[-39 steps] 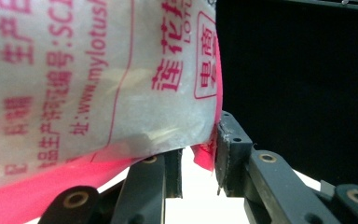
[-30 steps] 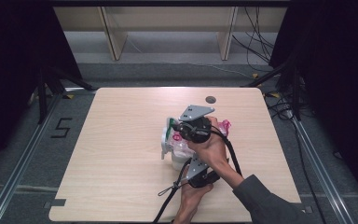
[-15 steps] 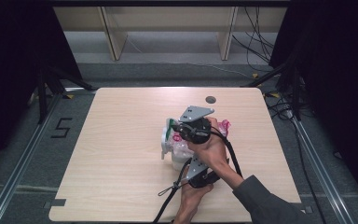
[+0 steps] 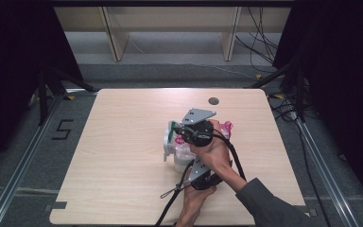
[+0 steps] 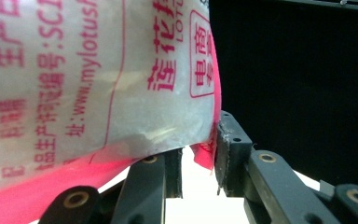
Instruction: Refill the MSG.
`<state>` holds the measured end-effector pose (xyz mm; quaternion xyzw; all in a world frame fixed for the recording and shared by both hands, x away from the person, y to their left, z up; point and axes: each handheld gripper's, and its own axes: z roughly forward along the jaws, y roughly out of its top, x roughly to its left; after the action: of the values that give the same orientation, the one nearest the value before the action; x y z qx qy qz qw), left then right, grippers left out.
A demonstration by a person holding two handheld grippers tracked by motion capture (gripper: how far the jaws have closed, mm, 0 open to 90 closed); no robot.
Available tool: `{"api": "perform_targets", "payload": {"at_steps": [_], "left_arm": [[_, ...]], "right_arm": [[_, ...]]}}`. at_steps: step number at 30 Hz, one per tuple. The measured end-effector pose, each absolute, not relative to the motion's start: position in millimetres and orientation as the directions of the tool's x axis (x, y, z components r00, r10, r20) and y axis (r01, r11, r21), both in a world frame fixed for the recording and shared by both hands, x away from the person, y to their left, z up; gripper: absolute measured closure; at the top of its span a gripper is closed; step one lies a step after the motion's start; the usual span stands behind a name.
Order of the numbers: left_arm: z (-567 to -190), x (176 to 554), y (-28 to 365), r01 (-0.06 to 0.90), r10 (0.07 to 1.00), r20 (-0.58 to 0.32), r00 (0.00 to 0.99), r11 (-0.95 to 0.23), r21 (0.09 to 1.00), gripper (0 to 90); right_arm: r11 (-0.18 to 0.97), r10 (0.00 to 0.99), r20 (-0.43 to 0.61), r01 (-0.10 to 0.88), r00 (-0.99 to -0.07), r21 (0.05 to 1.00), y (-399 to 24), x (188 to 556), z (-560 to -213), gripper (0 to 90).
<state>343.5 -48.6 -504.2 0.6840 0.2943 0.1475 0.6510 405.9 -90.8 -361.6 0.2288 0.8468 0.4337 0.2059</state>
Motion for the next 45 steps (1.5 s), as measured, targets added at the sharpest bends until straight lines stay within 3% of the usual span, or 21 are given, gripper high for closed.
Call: {"api": "perform_targets", "payload": {"at_steps": [28,45], "left_arm": [[-505.5,344.3,-49.7,0.199,0.574,-0.194,0.796,0.055,0.978,73.9],[-507.2,343.8,-49.4,0.233,0.596,-0.199,0.778,0.020,0.972,74.0]], "right_arm": [[0.541,0.552,-0.161,0.205,-0.818,0.815,-89.5,406.5,-364.0,90.0],[0.467,0.571,-0.112,0.210,-0.813,0.859,-99.2,409.5,-360.4,90.0]]}}
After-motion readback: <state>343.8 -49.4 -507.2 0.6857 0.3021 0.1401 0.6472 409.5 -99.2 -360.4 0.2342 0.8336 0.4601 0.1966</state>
